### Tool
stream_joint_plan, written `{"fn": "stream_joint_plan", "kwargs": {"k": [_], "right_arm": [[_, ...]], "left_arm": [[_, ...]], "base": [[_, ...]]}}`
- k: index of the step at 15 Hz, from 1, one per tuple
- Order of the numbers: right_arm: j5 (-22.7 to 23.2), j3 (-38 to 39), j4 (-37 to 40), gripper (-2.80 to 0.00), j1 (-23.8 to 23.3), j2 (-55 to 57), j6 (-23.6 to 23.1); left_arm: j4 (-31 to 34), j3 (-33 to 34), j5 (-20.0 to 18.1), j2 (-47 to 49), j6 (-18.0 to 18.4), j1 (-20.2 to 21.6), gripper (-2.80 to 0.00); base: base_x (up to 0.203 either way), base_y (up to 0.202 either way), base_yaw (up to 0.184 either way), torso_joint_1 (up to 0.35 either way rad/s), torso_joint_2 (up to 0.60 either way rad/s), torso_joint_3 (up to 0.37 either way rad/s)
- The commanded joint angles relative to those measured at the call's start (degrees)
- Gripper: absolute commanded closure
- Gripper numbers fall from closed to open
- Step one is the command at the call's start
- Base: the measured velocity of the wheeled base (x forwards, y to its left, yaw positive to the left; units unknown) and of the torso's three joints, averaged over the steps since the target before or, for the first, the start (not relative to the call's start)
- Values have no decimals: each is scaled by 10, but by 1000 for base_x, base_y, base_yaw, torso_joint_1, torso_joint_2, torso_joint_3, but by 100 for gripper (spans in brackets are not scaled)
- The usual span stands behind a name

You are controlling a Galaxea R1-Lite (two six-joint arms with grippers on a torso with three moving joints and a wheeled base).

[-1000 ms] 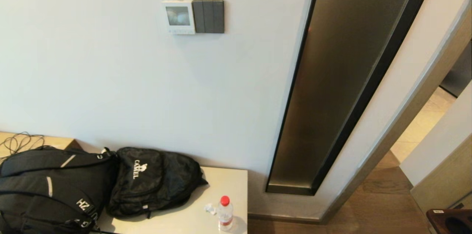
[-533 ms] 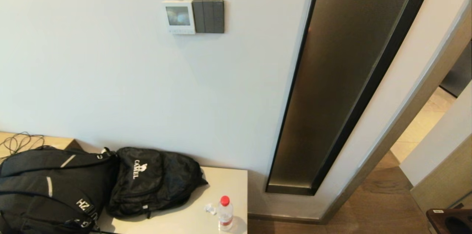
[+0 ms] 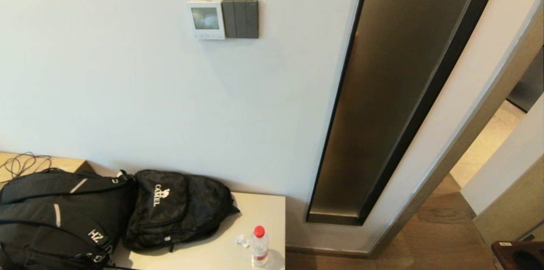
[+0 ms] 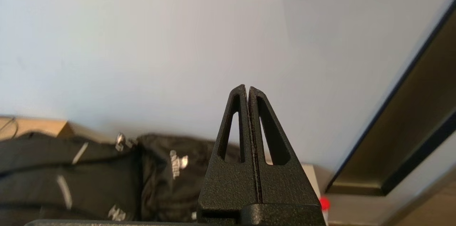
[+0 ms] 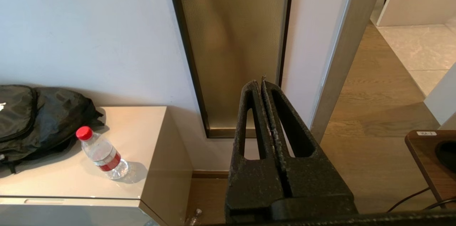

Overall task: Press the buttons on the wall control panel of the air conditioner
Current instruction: Turn on the central air conditioner

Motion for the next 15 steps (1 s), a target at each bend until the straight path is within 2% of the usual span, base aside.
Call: {"fn": "stream_joint_plan", "kwargs": {"k": [1,4,8,11,15], "right_arm": [[0,0,0,0,0,1,-1],[0,0,0,0,0,1,-1],[0,0,0,0,0,1,0],[0,0,0,0,0,1,0],[0,0,0,0,0,1,-1]], "left_arm": [[-70,-69,-1,210,-2,-7,0],[-139,-209,-1,385,-6,-15,0],[-192,-391,-2,576,-12,-55,0],[-246,-464,5,667,-11,-111,0],[-259,-535,18,743,-10,-150,0]], "base": [[0,0,0,0,0,0],[0,0,0,0,0,0],[0,0,0,0,0,0],[0,0,0,0,0,0],[0,0,0,0,0,0]]}}
